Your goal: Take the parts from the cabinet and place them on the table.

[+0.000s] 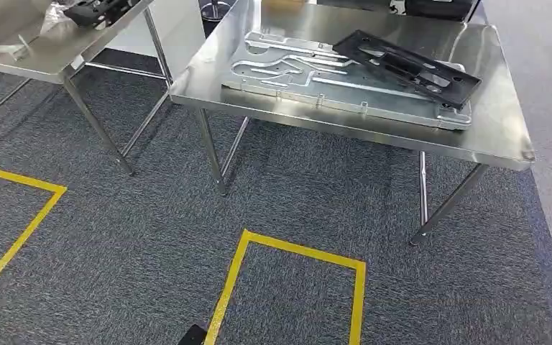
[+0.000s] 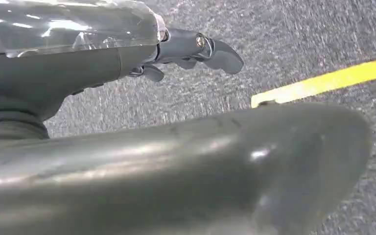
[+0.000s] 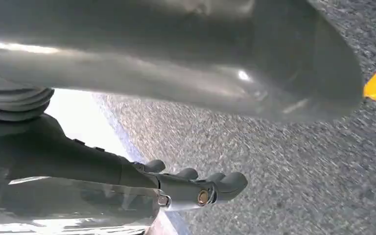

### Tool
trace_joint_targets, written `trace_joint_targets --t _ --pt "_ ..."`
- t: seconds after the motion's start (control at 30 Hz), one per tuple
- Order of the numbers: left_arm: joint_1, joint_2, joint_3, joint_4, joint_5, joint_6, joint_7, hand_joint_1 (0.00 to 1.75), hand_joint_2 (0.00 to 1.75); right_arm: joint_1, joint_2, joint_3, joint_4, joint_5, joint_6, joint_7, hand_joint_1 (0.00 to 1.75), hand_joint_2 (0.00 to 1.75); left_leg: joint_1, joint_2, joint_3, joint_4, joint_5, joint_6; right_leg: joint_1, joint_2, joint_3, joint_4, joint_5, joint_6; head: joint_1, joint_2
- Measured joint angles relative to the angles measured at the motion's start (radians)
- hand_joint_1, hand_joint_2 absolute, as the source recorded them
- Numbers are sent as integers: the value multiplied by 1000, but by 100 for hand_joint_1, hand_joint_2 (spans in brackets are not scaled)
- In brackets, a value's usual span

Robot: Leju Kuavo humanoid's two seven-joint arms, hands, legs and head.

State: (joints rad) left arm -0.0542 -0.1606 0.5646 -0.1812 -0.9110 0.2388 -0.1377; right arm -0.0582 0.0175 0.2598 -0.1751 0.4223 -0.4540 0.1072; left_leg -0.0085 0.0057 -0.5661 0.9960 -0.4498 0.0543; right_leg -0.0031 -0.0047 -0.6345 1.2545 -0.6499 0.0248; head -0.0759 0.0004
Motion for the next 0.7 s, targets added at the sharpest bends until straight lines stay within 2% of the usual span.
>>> trace_joint_targets --t 0.03,0.07,0.1,0.17,0.2,0.23,0.27,0.33,0.37,0.4,0.43,0.5,0.53,0.57,0.6,0.63,0.67,0.7 --pt "1 0 0 0 -8 -1 1 0 0 1 0 1 0 -2 -3 -3 0 0 0 -6 -1 1 0 0 -2 1 -25 52 -11 4 0 0" --pt "2 0 -1 0 -8 -1 3 0 0 1 0 1 0 -4 -5 -5 0 0 1 -12 -1 3 1 -1 -6 1 -27 53 8 8 0 0" --pt "3 0 -1 0 -8 -1 4 0 0 2 0 1 0 -5 -6 -6 0 0 2 -19 -1 5 1 -3 -11 1 -7 8 45 11 0 0" --pt "2 0 -2 0 -8 -1 5 0 0 4 -2 1 1 -7 -7 -9 0 0 6 -34 -1 15 -2 -11 -18 6 77 -163 136 14 0 0" --pt "2 0 -2 0 -8 -1 5 0 0 5 -2 1 1 -8 -7 -9 0 0 6 -38 -6 22 -5 -17 -22 34 108 -230 140 14 0 0" --pt "0 0 -2 0 -8 -1 5 0 0 5 -2 2 1 -9 -8 -9 0 0 0 -44 -11 31 -8 -26 -12 37 104 -236 140 2 0 0" --pt "-1 0 -2 0 -8 -1 5 0 0 3 -2 2 1 -9 -8 -9 0 0 1 -44 -13 28 -5 -31 -15 30 102 -233 142 -4 0 0" --pt "1 0 -2 0 -8 -1 6 0 0 1 -2 2 1 -9 -6 -8 0 0 4 -50 -14 23 1 -42 -9 25 101 -233 146 -16 0 0" --pt "1 0 -2 0 -8 -1 6 0 0 1 -2 2 1 -9 -5 -8 0 0 4 -54 -17 27 0 -47 -15 18 102 -242 152 -26 0 0" --pt "2 0 -2 0 -8 0 6 0 0 2 -1 2 2 -9 -5 -7 0 0 5 -41 -23 44 -17 -52 -17 9 103 -244 155 -32 0 0" --pt "1 0 -2 0 -8 0 6 0 0 3 -1 2 2 -9 -4 -6 0 0 5 -27 -48 100 -58 -58 -18 5 100 -244 156 -38 0 0" --pt "0 0 -2 0 -8 0 2 0 0 4 -2 2 2 -9 0 -2 0 0 13 -20 -118 262 -140 -69 -16 -8 95 -244 157 -40 0 0" --pt "1 0 -2 0 -9 0 2 0 0 4 -3 2 3 -9 2 0 0 0 15 -18 -144 324 -160 -71 -15 -14 94 -243 157 -40 -1 0" --pt "2 0 -2 0 -11 0 3 0 0 5 -4 2 3 -9 3 1 0 0 16 -16 -151 345 -158 -73 -15 -20 93 -242 157 -40 -1 0" --pt "4 0 -2 0 -16 0 3 0 0 5 -4 2 3 -9 4 2 0 0 17 -13 -133 314 -134 -72 -14 -25 94 -242 157 -40 0 0" --pt "4 0 -2 0 -19 1 3 0 0 5 -4 2 3 -9 5 2 0 0 17 -10 -91 239 -93 -69 -13 -30 96 -242 156 -39 0 0" --pt "3 0 -2 0 -19 3 4 0 0 4 -4 2 3 -9 5 3 0 0 16 -1 -33 130 -46 -61 -12 -34 99 -242 155 -37 0 0" --pt "1 0 -2 0 -19 3 5 0 0 4 -4 2 3 -9 5 3 0 0 13 19 13 44 -22 -52 -11 -39 102 -242 154 -34 -1 0"
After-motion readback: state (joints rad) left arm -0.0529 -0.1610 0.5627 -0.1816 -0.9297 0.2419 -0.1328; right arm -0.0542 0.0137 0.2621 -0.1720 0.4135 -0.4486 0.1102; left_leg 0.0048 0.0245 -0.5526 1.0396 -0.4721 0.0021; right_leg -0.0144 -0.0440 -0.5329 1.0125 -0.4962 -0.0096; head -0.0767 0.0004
